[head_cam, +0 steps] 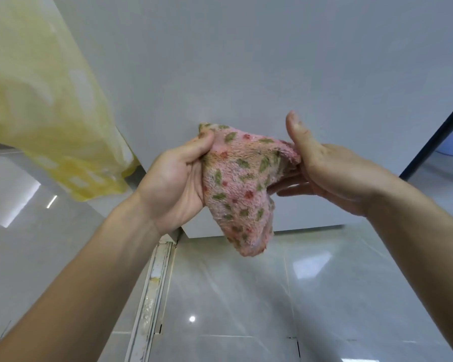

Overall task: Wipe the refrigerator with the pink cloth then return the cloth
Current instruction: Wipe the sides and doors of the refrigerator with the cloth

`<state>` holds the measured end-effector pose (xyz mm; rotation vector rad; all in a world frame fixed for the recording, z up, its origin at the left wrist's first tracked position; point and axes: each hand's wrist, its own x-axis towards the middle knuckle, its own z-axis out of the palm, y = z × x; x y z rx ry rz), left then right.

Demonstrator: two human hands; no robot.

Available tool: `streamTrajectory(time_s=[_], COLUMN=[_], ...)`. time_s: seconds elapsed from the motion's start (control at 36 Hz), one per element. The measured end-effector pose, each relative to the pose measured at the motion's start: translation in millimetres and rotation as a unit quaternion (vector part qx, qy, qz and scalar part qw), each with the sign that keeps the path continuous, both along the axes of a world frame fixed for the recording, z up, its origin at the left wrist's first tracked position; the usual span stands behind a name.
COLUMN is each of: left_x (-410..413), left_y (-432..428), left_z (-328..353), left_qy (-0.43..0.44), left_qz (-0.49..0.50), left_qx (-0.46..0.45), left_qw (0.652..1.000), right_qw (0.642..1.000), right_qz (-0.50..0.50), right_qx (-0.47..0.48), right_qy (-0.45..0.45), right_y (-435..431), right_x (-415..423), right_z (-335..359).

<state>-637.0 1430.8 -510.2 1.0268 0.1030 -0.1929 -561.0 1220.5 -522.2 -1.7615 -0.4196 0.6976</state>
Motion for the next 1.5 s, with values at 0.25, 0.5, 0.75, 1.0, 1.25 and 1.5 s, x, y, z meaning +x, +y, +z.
streamTrajectory(time_s=[0.25,0.5,0.75,1.0,1.25,1.5], left_x=[0,-3,-12,-13,7,24], left_y=[13,7,14,22,17,30], left_z=[2,9,8,-7,-14,-15], left_qy=[-0.040,0.017,-0.067,-0.129,-0.179,-0.221], left_qz=[-0.007,0.065,0.143,0.281,0.398,0.445], left_qx=[0.114,0.179,0.400,0.608,0.538,0.493], left_qw=[0.993,0.981,0.903,0.731,0.721,0.714], right_qw=[0.990,0.960,0.948,0.823,0.818,0.623], right_qz=[-0.057,-0.204,-0.197,-0.250,-0.281,-0.273], right_qx=[0.120,0.190,0.001,-0.163,0.167,-0.016], right_qy=[-0.042,-0.003,-0.249,-0.483,-0.473,-0.733], right_y=[-4,14,5,17,84,121], right_x=[3,-19,-19,-17,-31,17], right_z=[1,3,11,1,-50,-82])
